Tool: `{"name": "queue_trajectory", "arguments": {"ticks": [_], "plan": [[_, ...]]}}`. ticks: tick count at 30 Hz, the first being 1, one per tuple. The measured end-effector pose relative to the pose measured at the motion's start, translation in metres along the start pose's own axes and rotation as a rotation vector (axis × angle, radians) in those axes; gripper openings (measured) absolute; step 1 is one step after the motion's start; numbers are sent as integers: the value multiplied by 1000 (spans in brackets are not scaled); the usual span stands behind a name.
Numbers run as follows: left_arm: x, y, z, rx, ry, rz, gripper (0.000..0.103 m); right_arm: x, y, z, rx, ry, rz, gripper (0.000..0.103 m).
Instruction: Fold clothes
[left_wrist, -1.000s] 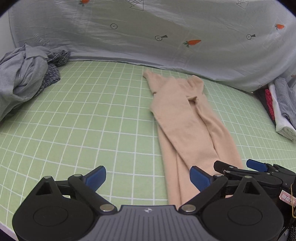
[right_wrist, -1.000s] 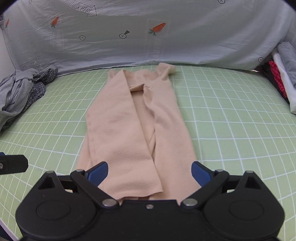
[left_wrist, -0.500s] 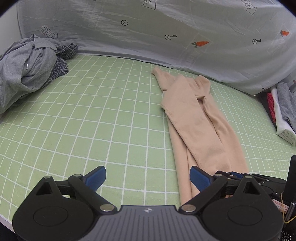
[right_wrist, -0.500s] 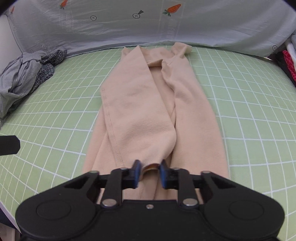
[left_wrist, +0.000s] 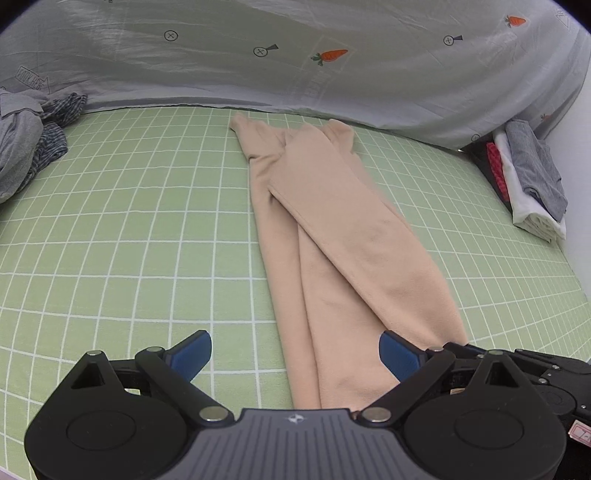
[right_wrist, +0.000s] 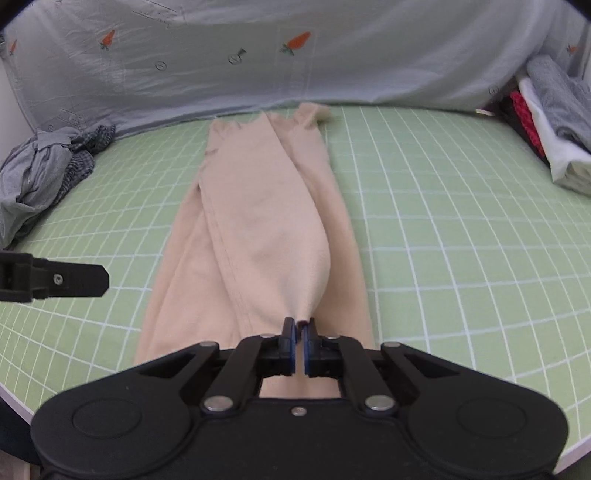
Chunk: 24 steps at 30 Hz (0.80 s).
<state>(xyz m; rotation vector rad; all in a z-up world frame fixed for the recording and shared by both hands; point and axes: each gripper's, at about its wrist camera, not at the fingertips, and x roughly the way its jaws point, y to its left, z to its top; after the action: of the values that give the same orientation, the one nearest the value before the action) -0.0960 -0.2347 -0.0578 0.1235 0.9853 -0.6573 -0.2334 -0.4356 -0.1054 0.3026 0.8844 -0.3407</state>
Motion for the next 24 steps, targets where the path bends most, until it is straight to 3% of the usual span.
{"name": "queue_trajectory", "arguments": {"ticks": [2,5,7,8,10,12,16,24], "plan": [[6,-5,-3,12,23,2,97,9,-8,-5,27,53,-14,4],[12,-9,-6,19,51,12,97,8,-15,-6,42,52,-10,12],[15,-10,-7,13,58,19,97,4,-17,-4,41,28,-18,40],[16,-10,-7,8,61,22,97,2,-18,-2,39,12,-26,45],[21,-11,-8,-3,73,28,97,-2,-21,3,37,-15,-43,67],[28,-13,-9,-13,92,37,97,-4,-25,7,38,-37,-46,79],[40,-22,-12,-12,117,49,97,6,-36,12,59,-22,-27,85],[62,-29,-14,-48,150,111,97,34,-36,19,46,41,48,85]]}}
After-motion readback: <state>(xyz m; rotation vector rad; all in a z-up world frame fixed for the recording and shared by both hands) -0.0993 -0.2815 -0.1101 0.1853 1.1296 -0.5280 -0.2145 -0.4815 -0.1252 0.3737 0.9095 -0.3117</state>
